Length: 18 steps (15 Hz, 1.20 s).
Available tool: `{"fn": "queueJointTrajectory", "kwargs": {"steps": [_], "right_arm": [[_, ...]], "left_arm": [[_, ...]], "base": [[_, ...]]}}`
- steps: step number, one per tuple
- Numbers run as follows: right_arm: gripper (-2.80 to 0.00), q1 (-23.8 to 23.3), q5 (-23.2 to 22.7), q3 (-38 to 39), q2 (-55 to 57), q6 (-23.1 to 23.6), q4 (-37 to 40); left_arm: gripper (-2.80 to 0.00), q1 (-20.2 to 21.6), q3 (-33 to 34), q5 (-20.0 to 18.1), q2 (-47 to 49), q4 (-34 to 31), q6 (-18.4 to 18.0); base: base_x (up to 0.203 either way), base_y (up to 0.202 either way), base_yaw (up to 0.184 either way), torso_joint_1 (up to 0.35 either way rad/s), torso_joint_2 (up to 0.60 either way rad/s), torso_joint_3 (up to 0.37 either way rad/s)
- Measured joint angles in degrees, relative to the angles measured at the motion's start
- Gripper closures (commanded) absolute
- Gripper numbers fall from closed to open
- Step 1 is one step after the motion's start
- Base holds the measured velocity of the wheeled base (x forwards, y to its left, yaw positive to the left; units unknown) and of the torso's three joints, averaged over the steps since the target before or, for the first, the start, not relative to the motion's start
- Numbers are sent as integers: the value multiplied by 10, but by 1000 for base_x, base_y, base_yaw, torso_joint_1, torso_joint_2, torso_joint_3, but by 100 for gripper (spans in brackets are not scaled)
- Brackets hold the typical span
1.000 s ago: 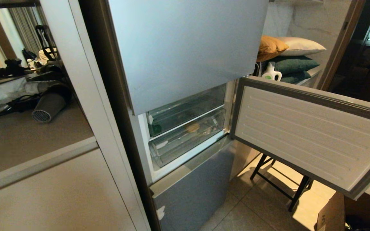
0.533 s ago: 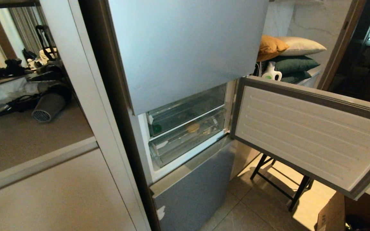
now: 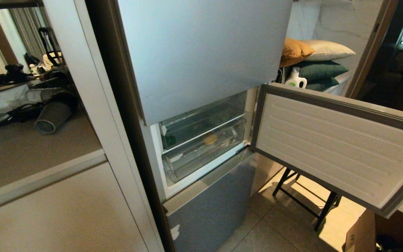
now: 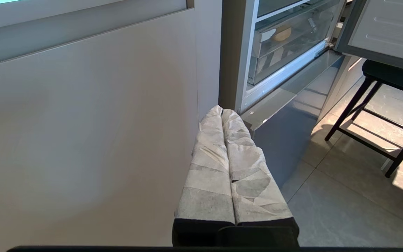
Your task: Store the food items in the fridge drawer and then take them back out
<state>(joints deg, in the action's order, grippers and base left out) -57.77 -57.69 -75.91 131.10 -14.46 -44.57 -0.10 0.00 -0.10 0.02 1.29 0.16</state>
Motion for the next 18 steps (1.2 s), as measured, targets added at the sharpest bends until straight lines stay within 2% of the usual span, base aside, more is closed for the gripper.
{"fn": "queueJointTrajectory", "kwargs": {"steps": [4, 18], "right_arm": [[0, 0, -9, 13, -9, -8, 1], [0, -4, -28, 144, -94, 0, -4]], "left_arm": [[0, 0, 0, 0, 0, 0, 0], [0, 0, 0, 0, 0, 0, 0]], "base": [[0, 0, 0, 0, 0, 0], [0, 0, 0, 0, 0, 0]]}}
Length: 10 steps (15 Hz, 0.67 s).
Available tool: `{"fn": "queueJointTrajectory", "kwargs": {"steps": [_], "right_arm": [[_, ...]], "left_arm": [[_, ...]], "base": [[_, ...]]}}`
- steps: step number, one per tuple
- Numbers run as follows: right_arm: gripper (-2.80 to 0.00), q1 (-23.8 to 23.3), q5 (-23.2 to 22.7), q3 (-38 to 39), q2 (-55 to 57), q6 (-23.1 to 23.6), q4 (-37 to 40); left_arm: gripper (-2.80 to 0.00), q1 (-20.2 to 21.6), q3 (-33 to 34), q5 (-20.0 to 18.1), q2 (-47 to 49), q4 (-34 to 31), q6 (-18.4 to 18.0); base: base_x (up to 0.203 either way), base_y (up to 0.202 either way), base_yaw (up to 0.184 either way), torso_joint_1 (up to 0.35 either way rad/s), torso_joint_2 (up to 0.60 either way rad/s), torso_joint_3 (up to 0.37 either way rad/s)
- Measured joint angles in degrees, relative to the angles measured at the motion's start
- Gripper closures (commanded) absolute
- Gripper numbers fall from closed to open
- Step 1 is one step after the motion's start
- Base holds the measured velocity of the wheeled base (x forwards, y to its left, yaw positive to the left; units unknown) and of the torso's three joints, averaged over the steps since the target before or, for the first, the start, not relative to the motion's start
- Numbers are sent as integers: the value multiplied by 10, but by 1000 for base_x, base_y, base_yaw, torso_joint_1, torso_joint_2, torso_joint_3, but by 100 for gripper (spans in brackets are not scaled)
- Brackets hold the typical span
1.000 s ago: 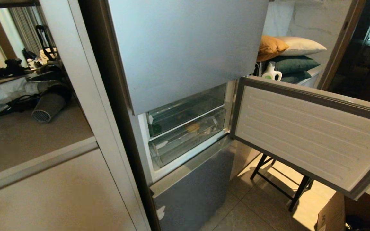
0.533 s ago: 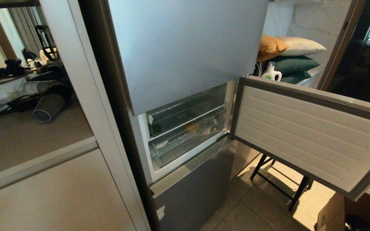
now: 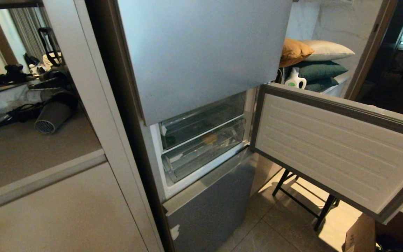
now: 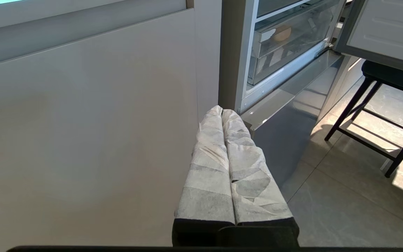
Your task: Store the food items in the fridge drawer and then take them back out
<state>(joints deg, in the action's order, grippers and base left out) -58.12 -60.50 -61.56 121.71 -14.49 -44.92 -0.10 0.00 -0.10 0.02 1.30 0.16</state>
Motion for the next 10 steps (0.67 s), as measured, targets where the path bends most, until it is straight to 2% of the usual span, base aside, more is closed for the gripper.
{"fn": "queueJointTrajectory", "kwargs": {"steps": [5, 10], "right_arm": [[0, 1, -1, 50, -28, 1, 0], [0, 1, -2, 165, -93, 8, 0]], "left_arm": [[0, 0, 0, 0, 0, 0, 0], [0, 0, 0, 0, 0, 0, 0]], "base": [[0, 0, 0, 0, 0, 0], [0, 0, 0, 0, 0, 0]]}}
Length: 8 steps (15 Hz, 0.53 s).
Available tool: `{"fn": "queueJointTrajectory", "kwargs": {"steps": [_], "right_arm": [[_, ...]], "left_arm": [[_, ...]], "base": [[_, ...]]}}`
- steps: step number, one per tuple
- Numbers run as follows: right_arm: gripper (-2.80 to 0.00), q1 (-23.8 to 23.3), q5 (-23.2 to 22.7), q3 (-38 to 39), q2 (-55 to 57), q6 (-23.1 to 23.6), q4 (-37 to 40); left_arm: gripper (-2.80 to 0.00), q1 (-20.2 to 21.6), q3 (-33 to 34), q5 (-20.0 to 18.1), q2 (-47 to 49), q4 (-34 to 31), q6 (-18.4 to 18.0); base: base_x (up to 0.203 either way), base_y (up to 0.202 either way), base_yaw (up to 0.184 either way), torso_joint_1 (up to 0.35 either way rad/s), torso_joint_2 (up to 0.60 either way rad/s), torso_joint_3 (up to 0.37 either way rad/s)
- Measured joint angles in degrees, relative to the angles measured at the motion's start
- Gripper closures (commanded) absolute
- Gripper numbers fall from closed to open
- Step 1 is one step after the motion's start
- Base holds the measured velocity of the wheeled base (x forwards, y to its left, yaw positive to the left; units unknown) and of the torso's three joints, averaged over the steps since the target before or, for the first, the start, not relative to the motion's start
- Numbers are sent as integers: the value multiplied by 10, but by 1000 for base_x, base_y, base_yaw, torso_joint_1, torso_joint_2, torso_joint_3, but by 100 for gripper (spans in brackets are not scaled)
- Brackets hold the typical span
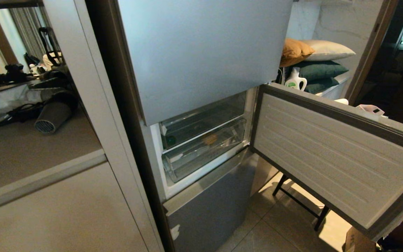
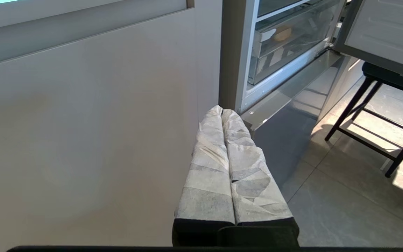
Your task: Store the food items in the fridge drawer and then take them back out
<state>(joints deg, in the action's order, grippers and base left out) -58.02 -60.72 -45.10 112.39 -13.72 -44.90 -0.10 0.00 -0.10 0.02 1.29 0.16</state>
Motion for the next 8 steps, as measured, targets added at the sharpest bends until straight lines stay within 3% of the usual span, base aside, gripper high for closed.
{"fn": "queueJointTrajectory", "kwargs": {"steps": [3, 8], "right_arm": [[0, 0, 0, 89, -63, 28, -4], [0, 19, -12, 238, -237, 36, -16]], "left_arm": [[0, 0, 0, 0, 0, 0, 0], [0, 0, 0, 0, 0, 0, 0]], "base": [[0, 0, 0, 0, 0, 0], [0, 0, 0, 0, 0, 0]]}}
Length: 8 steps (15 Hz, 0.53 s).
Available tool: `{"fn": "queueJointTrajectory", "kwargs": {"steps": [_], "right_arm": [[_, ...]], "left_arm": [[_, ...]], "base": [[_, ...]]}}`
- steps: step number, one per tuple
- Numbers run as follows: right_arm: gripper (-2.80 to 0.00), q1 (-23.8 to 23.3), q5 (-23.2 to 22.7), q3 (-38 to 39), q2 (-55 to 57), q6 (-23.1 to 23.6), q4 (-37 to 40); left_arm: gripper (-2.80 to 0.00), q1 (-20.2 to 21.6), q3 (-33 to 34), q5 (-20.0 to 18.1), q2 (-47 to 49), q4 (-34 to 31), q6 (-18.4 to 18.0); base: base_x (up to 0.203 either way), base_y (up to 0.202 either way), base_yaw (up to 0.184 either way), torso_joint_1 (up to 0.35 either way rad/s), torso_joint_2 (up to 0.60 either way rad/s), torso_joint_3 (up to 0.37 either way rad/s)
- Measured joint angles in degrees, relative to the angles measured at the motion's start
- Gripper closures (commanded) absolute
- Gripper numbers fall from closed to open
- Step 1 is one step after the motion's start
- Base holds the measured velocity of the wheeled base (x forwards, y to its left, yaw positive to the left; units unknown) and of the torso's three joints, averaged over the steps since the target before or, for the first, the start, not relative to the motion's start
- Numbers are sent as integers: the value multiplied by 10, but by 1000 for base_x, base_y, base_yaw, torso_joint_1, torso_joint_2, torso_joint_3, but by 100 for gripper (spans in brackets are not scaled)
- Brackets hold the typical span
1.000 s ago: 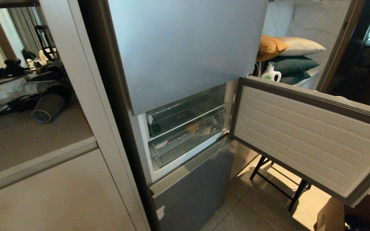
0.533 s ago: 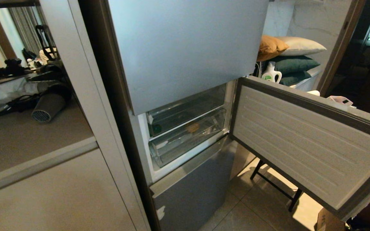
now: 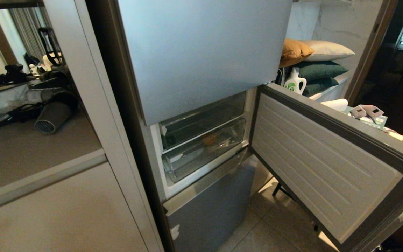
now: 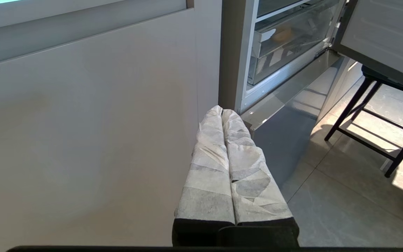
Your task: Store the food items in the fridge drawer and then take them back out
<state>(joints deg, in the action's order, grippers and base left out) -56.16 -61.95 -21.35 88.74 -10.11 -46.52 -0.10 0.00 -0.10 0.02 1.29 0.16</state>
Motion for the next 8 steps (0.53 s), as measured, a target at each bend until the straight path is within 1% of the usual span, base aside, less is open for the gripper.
{"fn": "queueJointTrajectory", "kwargs": {"steps": [2, 4, 5, 6, 7, 8], "right_arm": [[0, 30, -1, 49, -92, 1, -1], [0, 59, 13, 80, -179, 0, 1], [0, 77, 34, 92, -218, -1, 3], [0, 107, 63, 101, -249, -2, 5], [0, 147, 98, 106, -269, -3, 7], [0, 200, 143, 110, -285, -9, 12]], "left_arm": [[0, 0, 0, 0, 0, 0, 0], [0, 0, 0, 0, 0, 0, 0], [0, 0, 0, 0, 0, 0, 0], [0, 0, 0, 0, 0, 0, 0], [0, 0, 0, 0, 0, 0, 0], [0, 0, 0, 0, 0, 0, 0]], "base": [[0, 0, 0, 0, 0, 0], [0, 0, 0, 0, 0, 0], [0, 0, 0, 0, 0, 0], [0, 0, 0, 0, 0, 0], [0, 0, 0, 0, 0, 0], [0, 0, 0, 0, 0, 0]]}}
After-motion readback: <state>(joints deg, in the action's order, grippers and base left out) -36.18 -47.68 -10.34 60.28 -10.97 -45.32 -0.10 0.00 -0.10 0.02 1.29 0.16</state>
